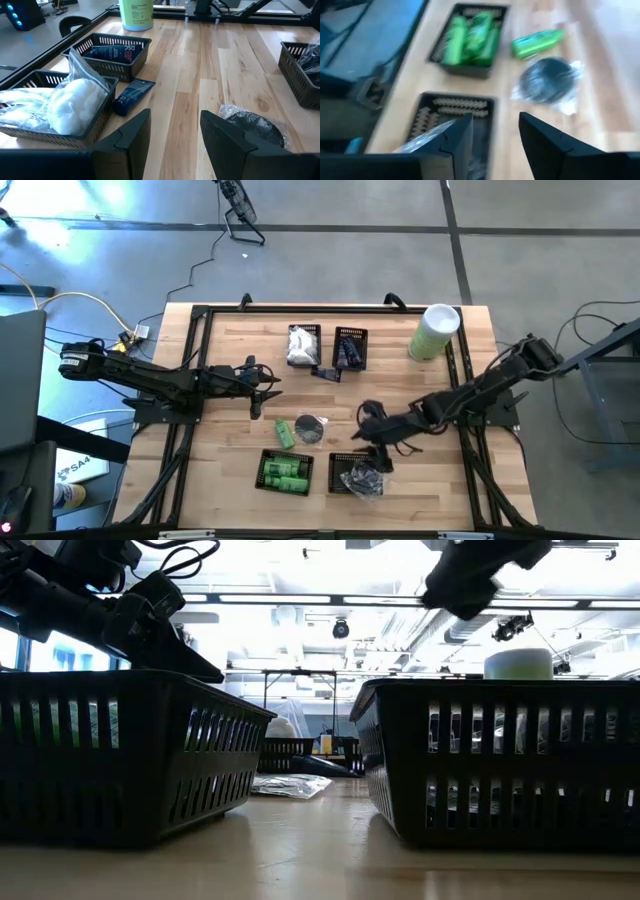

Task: Pick & Place Travel size toiletries
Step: Put the blue shave cream into the top right black bin

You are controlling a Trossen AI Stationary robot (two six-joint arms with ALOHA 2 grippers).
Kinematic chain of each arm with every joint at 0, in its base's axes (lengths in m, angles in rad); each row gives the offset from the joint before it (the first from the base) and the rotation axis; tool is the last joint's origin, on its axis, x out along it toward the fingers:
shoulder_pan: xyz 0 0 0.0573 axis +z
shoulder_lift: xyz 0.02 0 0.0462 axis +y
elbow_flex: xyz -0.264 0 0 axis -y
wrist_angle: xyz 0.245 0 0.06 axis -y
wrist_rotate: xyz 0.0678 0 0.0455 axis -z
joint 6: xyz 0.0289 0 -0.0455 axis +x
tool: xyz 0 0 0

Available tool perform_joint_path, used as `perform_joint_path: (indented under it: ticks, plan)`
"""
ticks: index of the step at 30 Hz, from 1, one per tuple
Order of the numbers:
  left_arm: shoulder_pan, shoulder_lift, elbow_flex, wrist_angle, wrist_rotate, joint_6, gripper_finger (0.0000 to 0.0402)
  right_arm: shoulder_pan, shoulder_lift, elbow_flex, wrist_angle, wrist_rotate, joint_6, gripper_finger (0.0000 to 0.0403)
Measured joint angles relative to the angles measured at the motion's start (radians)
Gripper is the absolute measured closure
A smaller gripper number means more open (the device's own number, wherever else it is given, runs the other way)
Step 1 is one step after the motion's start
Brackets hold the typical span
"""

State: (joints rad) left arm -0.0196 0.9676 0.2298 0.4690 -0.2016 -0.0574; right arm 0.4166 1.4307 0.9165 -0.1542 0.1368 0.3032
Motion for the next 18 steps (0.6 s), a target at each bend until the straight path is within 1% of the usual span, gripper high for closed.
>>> perform_joint_path:
  ticks: [4,9,13,18]
  plan:
    - [0.0,0.0,0.0,0.0,-0.003,0.0,0.0234,-0.084,0.0,0.0,0.028,-0.01,-0.095,0.0277]
    - [0.0,0.0,0.0,0.0,-0.004,0.001,0.0234,-0.195,0.0,0.0,0.056,-0.029,-0.222,0.0317]
    - [0.0,0.0,0.0,0.0,-0.003,0.027,0.0234,-0.281,0.0,0.0,0.09,-0.031,-0.33,0.0347]
    - [0.0,0.0,0.0,0.0,-0.003,0.027,0.0234,-0.377,0.0,0.0,0.155,-0.031,-0.361,0.0372]
